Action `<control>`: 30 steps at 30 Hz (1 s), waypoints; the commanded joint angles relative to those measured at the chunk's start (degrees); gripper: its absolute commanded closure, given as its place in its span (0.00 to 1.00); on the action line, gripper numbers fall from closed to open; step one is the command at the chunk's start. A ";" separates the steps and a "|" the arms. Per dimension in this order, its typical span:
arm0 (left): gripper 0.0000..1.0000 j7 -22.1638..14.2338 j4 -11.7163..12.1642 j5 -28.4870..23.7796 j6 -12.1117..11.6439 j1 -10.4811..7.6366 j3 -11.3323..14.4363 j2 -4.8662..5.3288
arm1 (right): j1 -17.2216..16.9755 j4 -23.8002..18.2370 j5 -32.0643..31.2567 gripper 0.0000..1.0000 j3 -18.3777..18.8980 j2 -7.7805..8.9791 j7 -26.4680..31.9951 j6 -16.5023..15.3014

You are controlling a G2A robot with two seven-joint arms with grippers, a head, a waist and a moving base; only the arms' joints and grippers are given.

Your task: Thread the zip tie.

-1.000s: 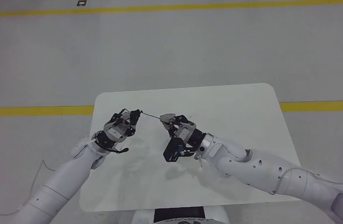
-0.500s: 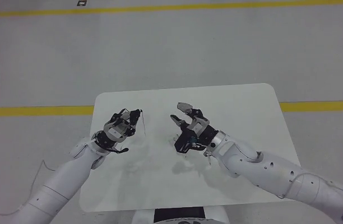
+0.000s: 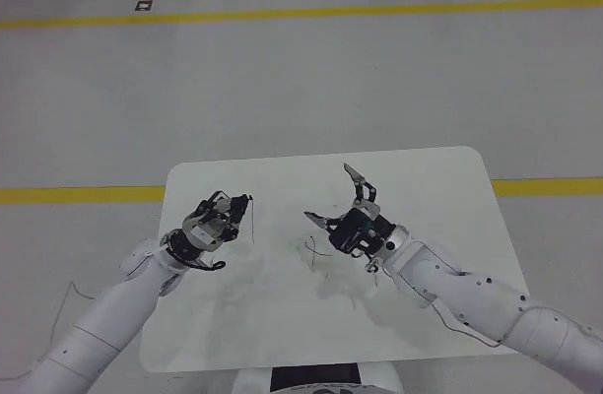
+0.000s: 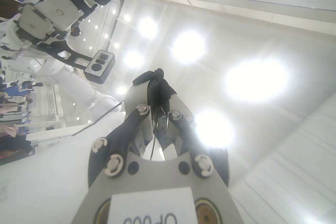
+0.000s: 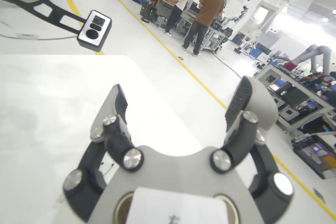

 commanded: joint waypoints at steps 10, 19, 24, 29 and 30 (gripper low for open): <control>1.00 -2.45 -0.91 4.82 2.05 0.51 -1.48 -0.31 | -7.19 -0.06 7.67 0.00 10.71 1.87 -5.00 -4.74; 1.00 -1.92 -1.25 4.89 2.09 0.49 -1.41 -0.36 | -7.57 -0.16 7.20 0.00 11.15 1.96 -4.70 -4.51; 1.00 -1.89 -2.53 5.75 3.35 0.35 -2.05 -0.58 | -7.57 -0.16 7.20 0.00 11.15 1.96 -4.70 -4.51; 1.00 -2.88 -2.69 5.98 4.20 0.45 -2.28 -0.77 | -7.57 -0.16 7.20 0.00 11.15 1.96 -4.70 -4.51; 1.00 -2.88 -2.69 5.98 4.20 0.45 -2.28 -0.77 | -7.57 -0.16 7.20 0.00 11.15 1.96 -4.70 -4.51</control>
